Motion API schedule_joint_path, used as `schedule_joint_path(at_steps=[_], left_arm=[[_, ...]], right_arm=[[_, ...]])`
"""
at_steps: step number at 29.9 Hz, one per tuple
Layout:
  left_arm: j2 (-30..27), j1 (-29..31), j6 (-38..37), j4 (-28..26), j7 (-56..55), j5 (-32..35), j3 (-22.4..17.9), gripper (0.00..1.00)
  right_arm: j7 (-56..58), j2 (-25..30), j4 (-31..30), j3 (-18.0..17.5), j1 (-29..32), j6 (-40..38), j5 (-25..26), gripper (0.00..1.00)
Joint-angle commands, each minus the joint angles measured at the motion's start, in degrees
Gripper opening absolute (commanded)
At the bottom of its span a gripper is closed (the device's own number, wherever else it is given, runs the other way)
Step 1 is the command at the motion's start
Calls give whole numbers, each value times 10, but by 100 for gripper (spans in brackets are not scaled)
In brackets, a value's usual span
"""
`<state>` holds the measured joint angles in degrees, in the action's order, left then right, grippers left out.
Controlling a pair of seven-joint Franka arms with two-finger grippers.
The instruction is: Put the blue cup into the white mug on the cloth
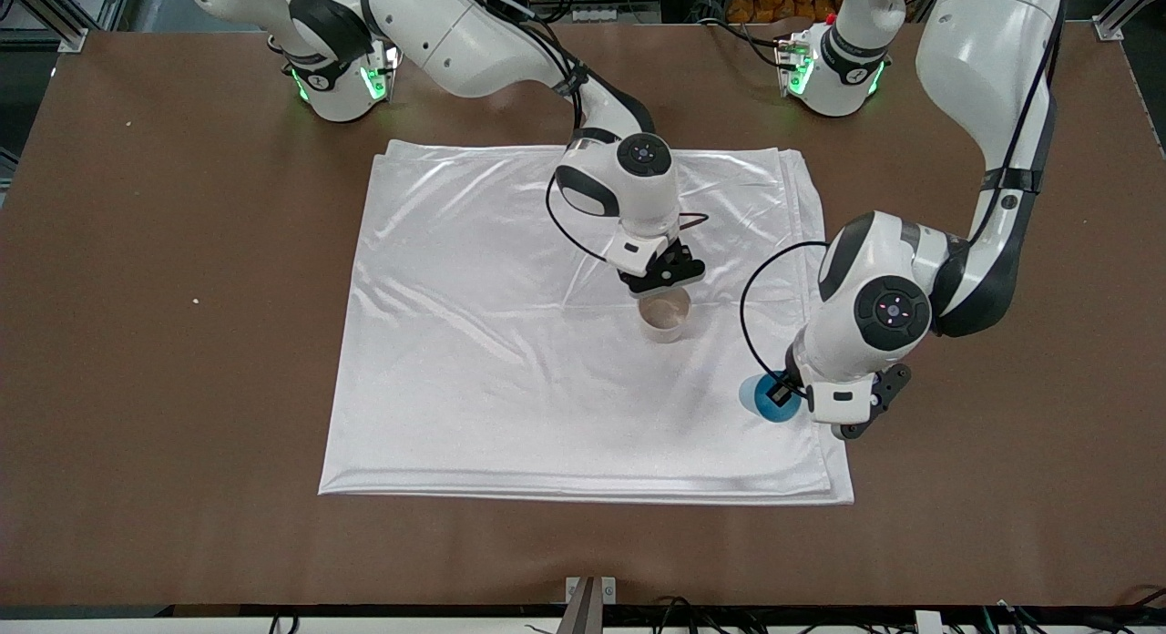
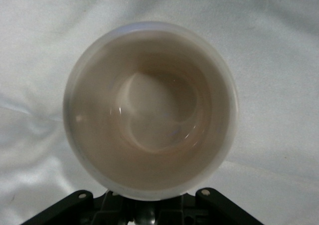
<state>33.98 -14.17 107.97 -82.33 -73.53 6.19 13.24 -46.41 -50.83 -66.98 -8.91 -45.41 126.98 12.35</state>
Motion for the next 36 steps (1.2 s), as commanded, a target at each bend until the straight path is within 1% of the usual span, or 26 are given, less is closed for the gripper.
schedule_joint_path(at_steps=[1,5,9,14,17,22,28,32,36], left_arm=[[-9,-14,-16,-3,-21,-38,-2,0],[-9,-31,-22,-2,-43,-46,-1,0],[-8,-48,-22,-1,-57,-46,-1,0],[-8,-68,-22,-1,-78,-47,0,0],[-7,-80,-22,-1,-88,-47,0,0],[6,-93,-21,-1,-93,-47,-1,0],[22,-104,-14,-1,-95,-47,-1,0],[30,-104,-6,-1,-98,-46,-1,0],[39,-104,1,-2,-101,-45,-2,0]], right_arm=[[21,64,-15,-31,36,-78,4,100],[67,122,-26,-32,60,-156,0,100],[76,181,-32,-37,88,-233,0,100],[79,258,-44,-61,149,-310,-2,100],[90,300,-60,-73,189,-325,-11,100],[135,368,-91,-72,248,-347,-45,100],[254,434,-136,-72,323,-365,-51,100],[290,472,-173,-69,367,-362,-56,100],[354,492,-188,-67,405,-364,-64,100]])
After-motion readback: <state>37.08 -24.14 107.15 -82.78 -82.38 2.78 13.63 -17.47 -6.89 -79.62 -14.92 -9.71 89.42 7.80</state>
